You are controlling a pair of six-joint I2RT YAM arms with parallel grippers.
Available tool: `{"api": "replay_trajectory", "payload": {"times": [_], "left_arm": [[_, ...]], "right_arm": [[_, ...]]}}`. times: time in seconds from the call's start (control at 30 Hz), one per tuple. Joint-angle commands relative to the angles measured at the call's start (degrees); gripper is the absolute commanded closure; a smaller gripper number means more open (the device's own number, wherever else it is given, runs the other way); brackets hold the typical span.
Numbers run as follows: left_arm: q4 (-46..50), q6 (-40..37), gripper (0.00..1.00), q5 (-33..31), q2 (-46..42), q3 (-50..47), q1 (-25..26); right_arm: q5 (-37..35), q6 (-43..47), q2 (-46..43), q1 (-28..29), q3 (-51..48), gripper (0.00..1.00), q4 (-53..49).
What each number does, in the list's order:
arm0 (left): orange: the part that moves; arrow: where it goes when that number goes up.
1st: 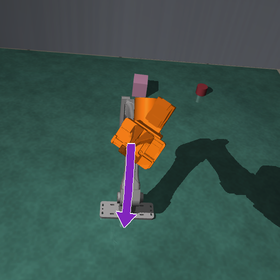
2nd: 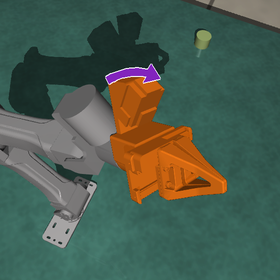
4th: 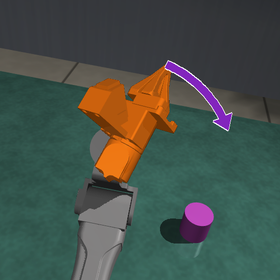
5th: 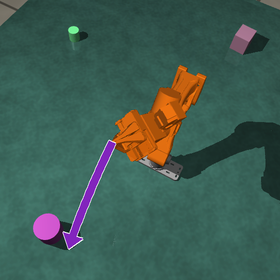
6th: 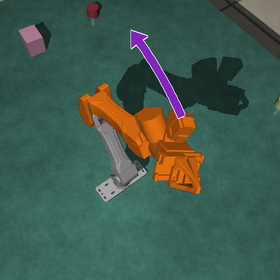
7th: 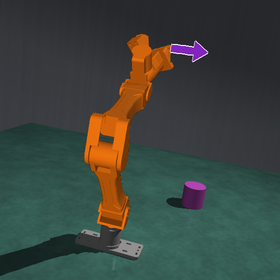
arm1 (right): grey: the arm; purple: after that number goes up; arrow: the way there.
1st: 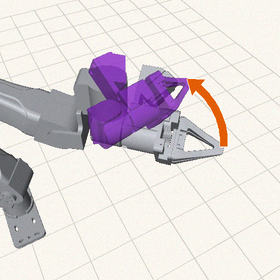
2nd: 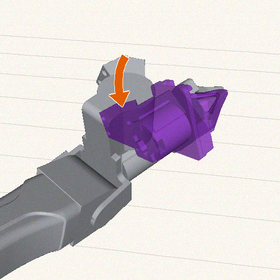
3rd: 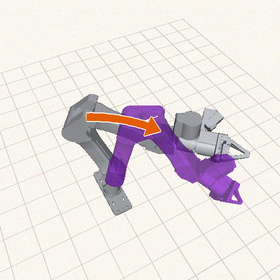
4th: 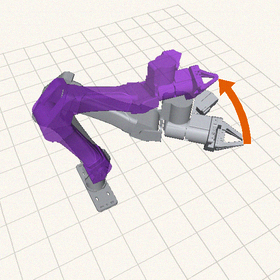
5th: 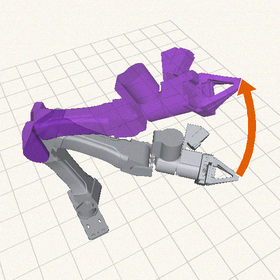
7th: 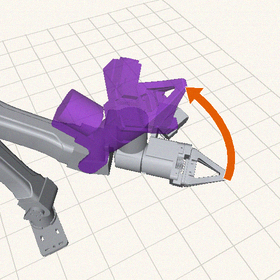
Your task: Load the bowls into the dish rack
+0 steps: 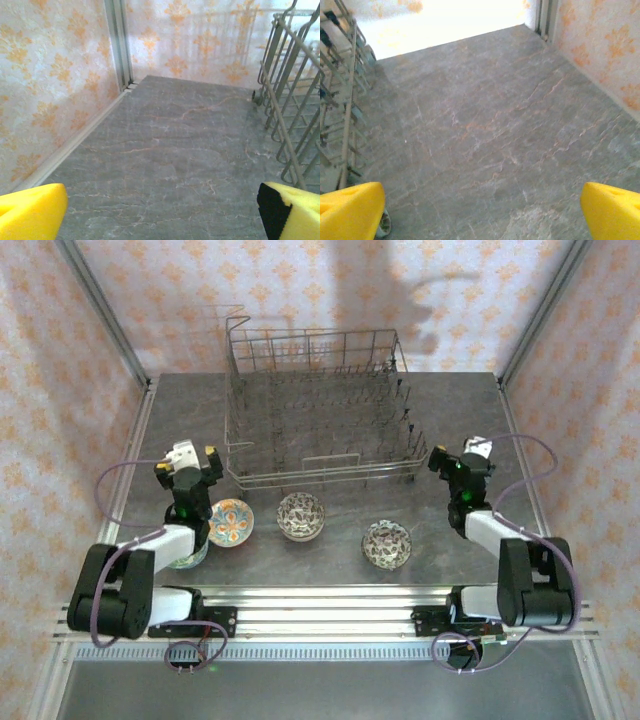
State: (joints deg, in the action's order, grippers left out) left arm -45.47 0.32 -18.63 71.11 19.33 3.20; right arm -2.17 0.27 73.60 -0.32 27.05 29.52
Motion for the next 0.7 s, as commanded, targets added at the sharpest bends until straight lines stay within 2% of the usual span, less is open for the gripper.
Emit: {"api": "replay_trajectory", "payload": {"times": [0.0,0.07,0.13,0.27,0.43,0.5,0.67], "left_arm": [[11.0,2.7,0.00,-2.8,-6.6,3.8,-0.4],[19.8,4.9,0.00,-3.7,-10.9,7.5,-0.6],[28.3,6.5,0.00,-1.5,-14.4,11.6,-0.7],[42.5,9.5,0.01,7.1,-16.5,21.9,-0.7],[62.6,13.4,0.00,16.2,-9.0,39.7,-0.5],[68.0,14.1,0.00,20.3,-5.7,45.3,-0.2],[76.2,13.3,0.00,24.9,1.3,54.6,2.0]], "right_arm": [[-3.4,-2.3,-3.6,-0.1,5.4,0.00,-13.0],[-5.0,-4.3,-5.1,-0.2,8.6,0.00,-20.0],[-5.9,-5.5,-5.4,-0.4,11.8,0.00,-26.6],[1.9,-5.3,-7.4,-0.4,19.2,0.00,-37.2],[13.9,-5.5,0.3,0.2,33.2,0.04,-50.0],[15.9,-5.0,4.6,1.3,39.9,0.06,-55.4],[17.9,-3.6,12.8,4.2,49.9,0.12,-61.2]]}}
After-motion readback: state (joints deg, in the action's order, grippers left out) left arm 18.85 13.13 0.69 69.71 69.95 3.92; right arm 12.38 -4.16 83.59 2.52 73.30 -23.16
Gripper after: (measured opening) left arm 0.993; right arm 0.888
